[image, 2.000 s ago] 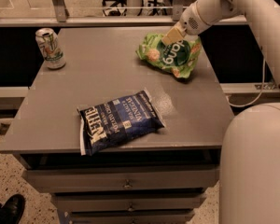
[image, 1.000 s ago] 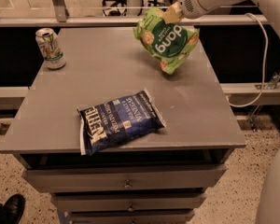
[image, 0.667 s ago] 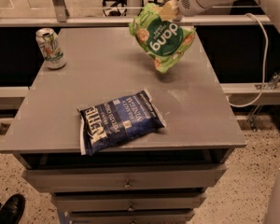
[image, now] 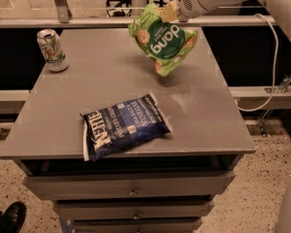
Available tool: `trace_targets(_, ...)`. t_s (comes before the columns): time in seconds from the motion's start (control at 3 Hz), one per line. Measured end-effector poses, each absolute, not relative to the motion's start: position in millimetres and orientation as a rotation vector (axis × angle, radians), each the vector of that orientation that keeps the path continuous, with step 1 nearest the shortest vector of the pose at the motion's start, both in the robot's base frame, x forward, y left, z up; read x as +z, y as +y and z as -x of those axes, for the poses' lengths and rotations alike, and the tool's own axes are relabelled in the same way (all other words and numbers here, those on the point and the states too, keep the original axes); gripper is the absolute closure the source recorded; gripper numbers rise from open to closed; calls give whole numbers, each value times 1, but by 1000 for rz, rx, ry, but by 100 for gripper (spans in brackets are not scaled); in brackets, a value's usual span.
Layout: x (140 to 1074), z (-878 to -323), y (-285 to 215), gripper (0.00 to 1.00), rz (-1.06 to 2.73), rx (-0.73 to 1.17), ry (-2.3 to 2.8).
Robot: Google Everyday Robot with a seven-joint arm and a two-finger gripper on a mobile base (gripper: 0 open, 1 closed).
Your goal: Move green rice chip bag near 7up can
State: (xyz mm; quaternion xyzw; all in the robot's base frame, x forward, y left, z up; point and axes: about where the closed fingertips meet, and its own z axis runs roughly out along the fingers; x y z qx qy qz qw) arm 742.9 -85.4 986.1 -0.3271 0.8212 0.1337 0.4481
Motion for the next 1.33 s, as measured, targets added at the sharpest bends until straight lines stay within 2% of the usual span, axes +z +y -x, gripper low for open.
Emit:
trace_targets(1.0,1009,-787,48,100,798,510,1913)
trace_targets(1.33,1005,-786,60,84,792,528,1922)
